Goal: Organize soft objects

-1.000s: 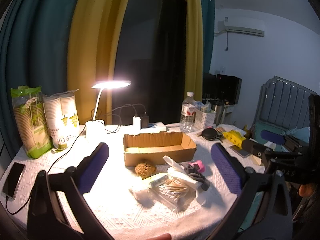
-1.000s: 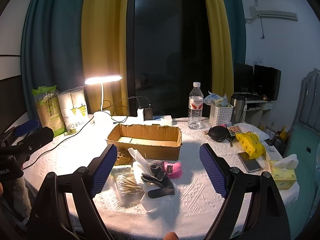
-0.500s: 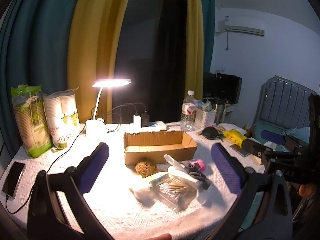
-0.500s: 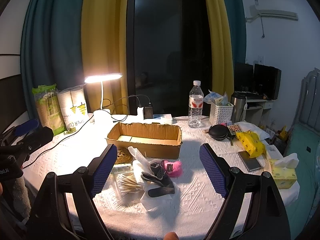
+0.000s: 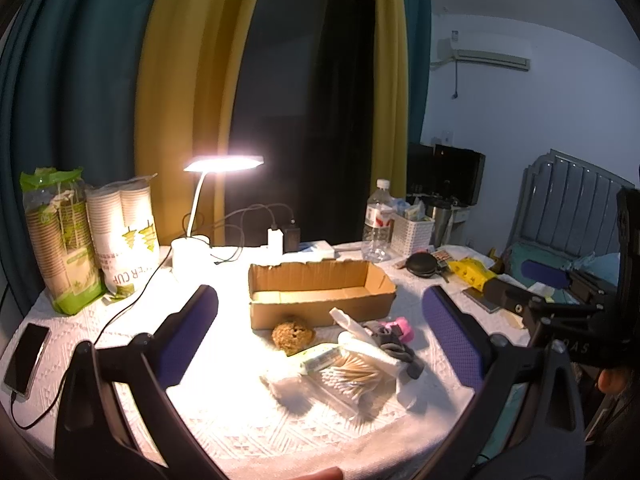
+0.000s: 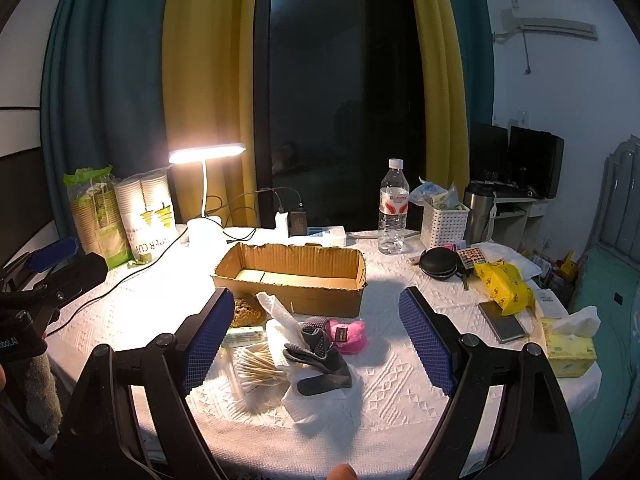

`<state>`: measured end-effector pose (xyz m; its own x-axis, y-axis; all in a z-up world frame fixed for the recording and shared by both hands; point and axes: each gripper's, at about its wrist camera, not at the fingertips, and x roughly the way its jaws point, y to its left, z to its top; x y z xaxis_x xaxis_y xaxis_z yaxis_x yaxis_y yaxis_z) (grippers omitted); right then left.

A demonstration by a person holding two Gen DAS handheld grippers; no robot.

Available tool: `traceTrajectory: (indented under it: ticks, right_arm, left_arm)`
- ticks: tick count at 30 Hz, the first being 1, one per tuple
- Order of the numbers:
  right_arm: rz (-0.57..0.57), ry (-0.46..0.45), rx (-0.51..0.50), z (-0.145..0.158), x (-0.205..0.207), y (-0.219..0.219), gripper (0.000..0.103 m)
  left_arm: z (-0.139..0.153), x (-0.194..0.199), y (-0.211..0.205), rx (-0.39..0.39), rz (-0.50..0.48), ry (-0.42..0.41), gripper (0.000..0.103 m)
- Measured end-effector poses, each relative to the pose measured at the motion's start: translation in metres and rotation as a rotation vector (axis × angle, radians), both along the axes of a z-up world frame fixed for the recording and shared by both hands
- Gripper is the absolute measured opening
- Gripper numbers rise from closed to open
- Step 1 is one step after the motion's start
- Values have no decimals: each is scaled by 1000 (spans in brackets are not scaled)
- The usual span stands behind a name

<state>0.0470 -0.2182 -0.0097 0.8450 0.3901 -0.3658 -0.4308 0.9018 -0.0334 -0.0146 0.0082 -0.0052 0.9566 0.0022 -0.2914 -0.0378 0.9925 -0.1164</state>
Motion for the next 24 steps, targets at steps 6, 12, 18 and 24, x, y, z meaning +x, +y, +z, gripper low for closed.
traceTrajectory:
  ticks: [6,12,18,24]
  right_arm:
    - [6,30,3,-11,8,2,87]
    - [-5,83,-1,-22,37,4,87]
    - [-40,160,-25,-43,72,-3,87]
    - [-58,257,-69,-76,110,-8,87]
  left_arm:
    - [-6,22,4,-5,-1,42,102]
    - [-23,50,9,-1,12,113,102]
    - [-56,82,24,-9,29,228,102]
    - [-100,114,35,-14,40,360,102]
